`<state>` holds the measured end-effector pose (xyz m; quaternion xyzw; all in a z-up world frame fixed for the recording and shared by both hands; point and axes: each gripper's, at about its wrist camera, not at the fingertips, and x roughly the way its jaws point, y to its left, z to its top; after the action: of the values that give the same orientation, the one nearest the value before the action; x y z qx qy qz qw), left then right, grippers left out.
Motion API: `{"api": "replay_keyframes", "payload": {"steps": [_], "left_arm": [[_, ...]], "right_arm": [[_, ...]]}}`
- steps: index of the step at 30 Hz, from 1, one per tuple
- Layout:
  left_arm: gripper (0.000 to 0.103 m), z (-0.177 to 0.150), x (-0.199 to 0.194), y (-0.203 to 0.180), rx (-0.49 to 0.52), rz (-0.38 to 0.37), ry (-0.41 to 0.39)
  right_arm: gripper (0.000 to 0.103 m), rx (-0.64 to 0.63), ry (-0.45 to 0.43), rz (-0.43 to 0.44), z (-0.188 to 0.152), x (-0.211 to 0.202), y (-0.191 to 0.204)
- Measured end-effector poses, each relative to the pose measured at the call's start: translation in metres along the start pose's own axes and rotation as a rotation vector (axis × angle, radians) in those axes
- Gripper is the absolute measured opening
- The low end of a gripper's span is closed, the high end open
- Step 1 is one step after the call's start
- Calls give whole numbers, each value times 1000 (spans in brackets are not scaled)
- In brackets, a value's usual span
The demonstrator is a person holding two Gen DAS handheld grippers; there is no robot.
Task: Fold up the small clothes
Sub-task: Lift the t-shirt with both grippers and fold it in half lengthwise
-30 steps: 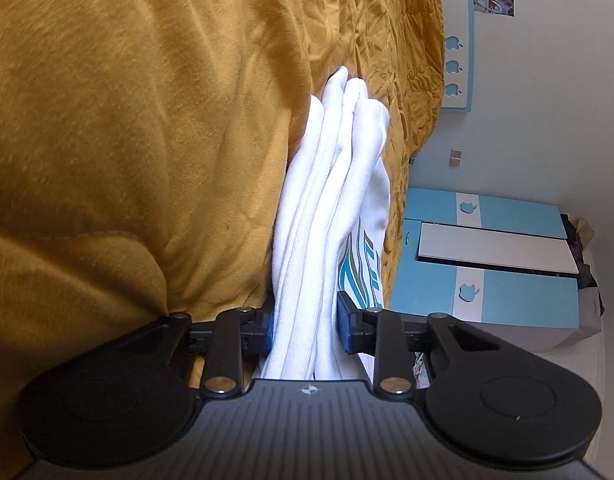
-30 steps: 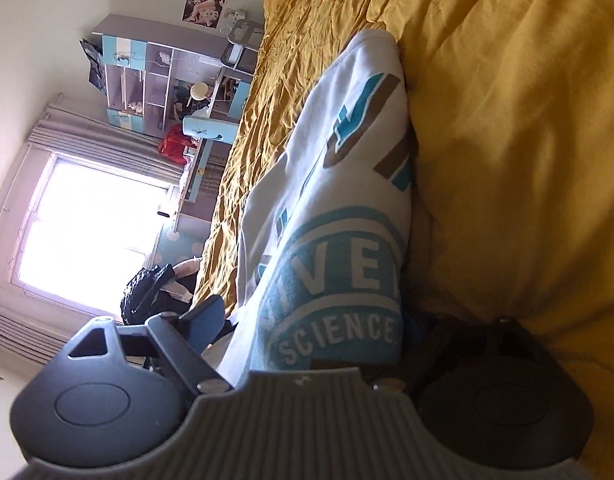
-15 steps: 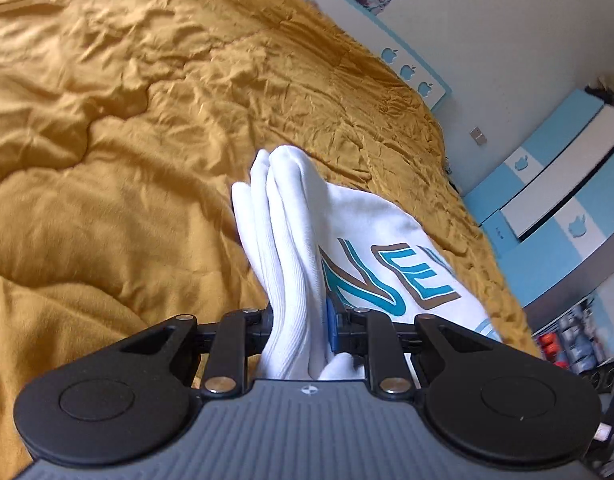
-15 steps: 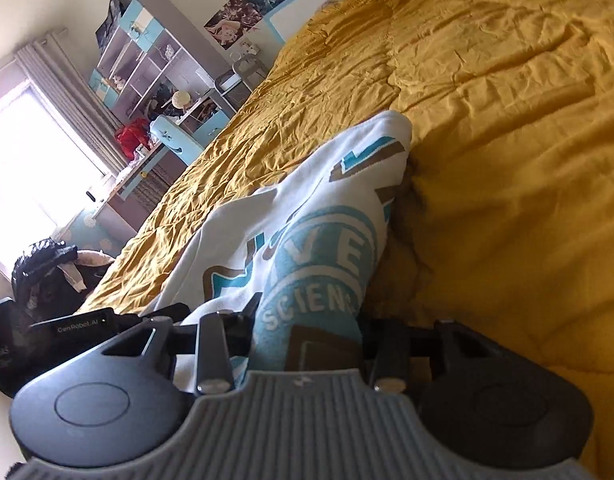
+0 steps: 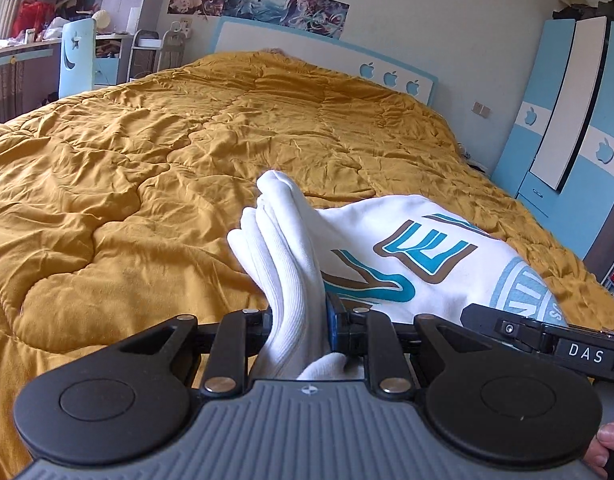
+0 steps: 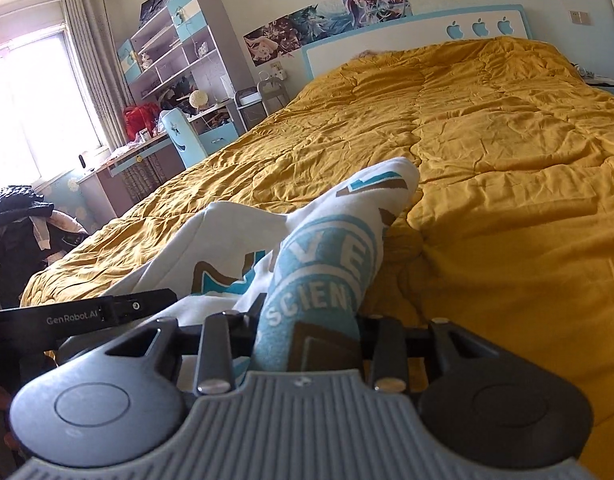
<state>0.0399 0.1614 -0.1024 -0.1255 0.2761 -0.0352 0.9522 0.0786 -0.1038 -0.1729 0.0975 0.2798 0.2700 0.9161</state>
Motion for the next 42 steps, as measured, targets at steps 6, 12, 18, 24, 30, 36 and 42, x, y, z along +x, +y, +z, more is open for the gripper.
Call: {"api": "replay_keyframes", "payload": {"steps": [6, 12, 18, 24, 30, 36, 42], "left_arm": [[22, 14, -4, -15, 6, -10, -15], [22, 35, -7, -46, 23, -18, -39], [22, 62, 5, -94, 62, -61, -38], [22, 86, 33, -165, 115, -139, -50], [22, 125, 74, -234, 77, -245, -29], [22, 126, 107, -277, -23, -329, 62], [21, 14, 194, -258, -333, -447, 536]], "right_arm": [[31, -8, -30, 13, 16, -12, -7], [31, -12, -77, 25, 42, -34, -25], [31, -25, -112, 6, 77, -65, -60], [31, -20, -148, -37, 125, -107, -123], [31, -39, -165, -114, 196, -144, -194], [31, 43, -133, -54, 243, -178, -283], [54, 594, 174, 4, 146, -165, -442]]}}
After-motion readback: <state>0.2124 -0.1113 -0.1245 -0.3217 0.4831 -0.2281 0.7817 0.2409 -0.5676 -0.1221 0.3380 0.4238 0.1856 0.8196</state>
